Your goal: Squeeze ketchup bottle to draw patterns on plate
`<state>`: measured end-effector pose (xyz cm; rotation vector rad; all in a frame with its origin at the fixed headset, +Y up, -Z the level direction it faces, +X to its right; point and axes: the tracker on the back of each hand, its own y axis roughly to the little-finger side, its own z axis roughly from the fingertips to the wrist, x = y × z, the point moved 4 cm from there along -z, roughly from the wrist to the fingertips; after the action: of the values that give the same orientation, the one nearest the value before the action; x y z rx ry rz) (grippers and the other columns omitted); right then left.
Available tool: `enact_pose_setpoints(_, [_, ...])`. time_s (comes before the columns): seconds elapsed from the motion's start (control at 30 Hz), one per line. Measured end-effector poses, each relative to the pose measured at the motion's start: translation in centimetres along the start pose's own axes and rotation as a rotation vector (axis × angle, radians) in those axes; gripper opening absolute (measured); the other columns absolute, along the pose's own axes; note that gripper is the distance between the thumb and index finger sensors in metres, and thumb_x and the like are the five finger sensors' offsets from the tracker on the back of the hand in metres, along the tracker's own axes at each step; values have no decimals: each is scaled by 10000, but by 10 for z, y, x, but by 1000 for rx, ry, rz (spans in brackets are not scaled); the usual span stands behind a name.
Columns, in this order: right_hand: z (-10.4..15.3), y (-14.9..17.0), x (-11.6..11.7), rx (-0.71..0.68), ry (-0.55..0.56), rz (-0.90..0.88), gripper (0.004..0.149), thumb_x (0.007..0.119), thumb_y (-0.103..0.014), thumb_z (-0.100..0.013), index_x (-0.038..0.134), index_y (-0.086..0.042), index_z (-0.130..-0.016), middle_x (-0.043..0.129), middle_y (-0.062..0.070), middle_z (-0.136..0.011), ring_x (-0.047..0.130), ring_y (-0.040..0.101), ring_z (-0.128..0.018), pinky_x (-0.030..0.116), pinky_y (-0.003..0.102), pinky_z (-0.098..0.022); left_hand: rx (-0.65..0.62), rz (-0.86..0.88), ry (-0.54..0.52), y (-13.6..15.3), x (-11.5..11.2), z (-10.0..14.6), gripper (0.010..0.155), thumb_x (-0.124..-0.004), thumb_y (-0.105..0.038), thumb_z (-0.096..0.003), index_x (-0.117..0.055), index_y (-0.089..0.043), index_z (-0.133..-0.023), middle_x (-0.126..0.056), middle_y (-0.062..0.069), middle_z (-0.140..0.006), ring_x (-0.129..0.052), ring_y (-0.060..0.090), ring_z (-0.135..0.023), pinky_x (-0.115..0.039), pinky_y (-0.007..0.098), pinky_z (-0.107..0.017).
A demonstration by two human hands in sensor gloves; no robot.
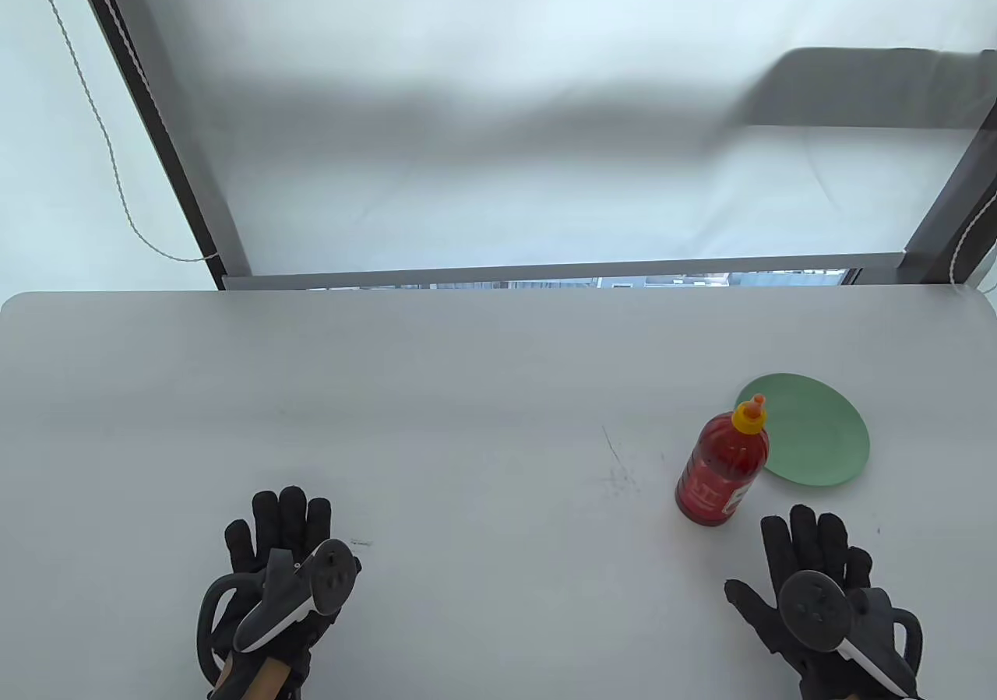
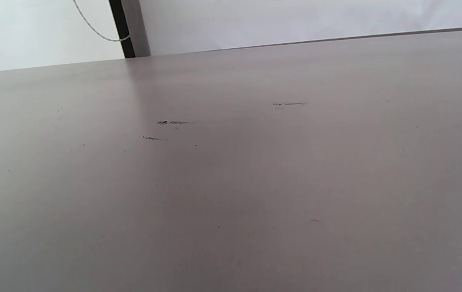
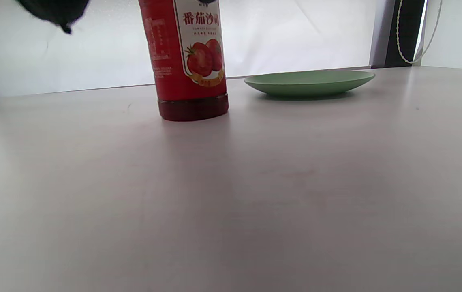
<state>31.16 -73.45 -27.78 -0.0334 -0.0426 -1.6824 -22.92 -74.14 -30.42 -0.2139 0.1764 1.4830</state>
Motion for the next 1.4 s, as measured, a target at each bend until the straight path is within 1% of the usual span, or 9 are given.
enact_pose_setpoints(0.23, [0,1,0,10,-2,-2,913,604,-693,-608,259,-140,-1248,119,287,-1296,129,528,-1134,218,704,-779,-5,4,-1,0,0,0,786,-430,-553,-574,-86,-124,-1135,-13,272,-1206,23,517,-1054,-69,743,-670])
enact_pose_setpoints(0.37, [-5,8,-9,38,55,-11,891,622,-667,-623,283,-131,-1249,147,290,-1301,150,529,-1139,229,702,-783,-11,2,0,-1,0,-1,787,-430,-554,-573,-87,-124,-1136,-15,273,-1207,19,518,-1054,-70,744,-670])
enact_pose_setpoints(0.47, [-22,23,-17,78,109,-22,870,647,-643,-628,313,-130,-1246,184,284,-1304,181,523,-1146,253,697,-792,-14,1,3,-1,-1,-1,786,-429,-554,-573,-89,-123,-1136,-18,273,-1208,16,517,-1057,-72,744,-671])
enact_pose_setpoints(0.6, [-54,42,-18,126,96,8,830,710,-600,-621,374,-150,-1232,271,264,-1309,256,508,-1164,324,687,-814,-16,3,6,-1,-1,-1,786,-429,-555,-574,-89,-124,-1137,-19,273,-1208,14,518,-1057,-74,743,-673])
enact_pose_setpoints(0.8, [-103,54,-7,137,59,142,732,793,-550,-588,530,-213,-1182,522,190,-1282,518,424,-1177,457,673,-826,-32,7,-2,-3,0,-1,787,-428,-555,-574,-93,-122,-1139,-24,275,-1209,9,520,-1058,-78,743,-672])
enact_pose_setpoints(0.9, [-121,55,-1,136,41,213,692,810,-531,-583,570,-236,-1162,587,160,-1263,590,393,-1162,499,653,-827,-39,4,4,-4,0,-1,786,-427,-556,-575,-93,-122,-1139,-22,274,-1209,10,519,-1058,-78,742,-673])
enact_pose_setpoints(1.17, [-147,55,15,125,-46,331,570,847,-460,-582,685,-265,-1093,784,115,-1158,813,316,-1051,628,566,-806,-58,1,13,-6,-1,-2,787,-426,-558,-576,-94,-121,-1140,-23,277,-1208,10,522,-1056,-79,743,-671])
enact_pose_setpoints(1.27, [-150,53,18,122,9,394,562,877,-438,-564,698,-280,-1073,828,89,-1117,854,282,-1011,646,550,-798,-61,-3,16,-7,-2,-2,787,-425,-557,-576,-94,-120,-1140,-23,276,-1208,11,521,-1056,-78,743,-672])
enact_pose_setpoints(1.4, [-151,51,14,109,83,414,455,894,-392,-561,779,-300,-991,919,54,-1019,928,243,-922,691,518,-772,-59,0,20,-7,-2,-1,787,-426,-557,-575,-95,-120,-1140,-22,276,-1208,10,521,-1056,-79,743,-671])
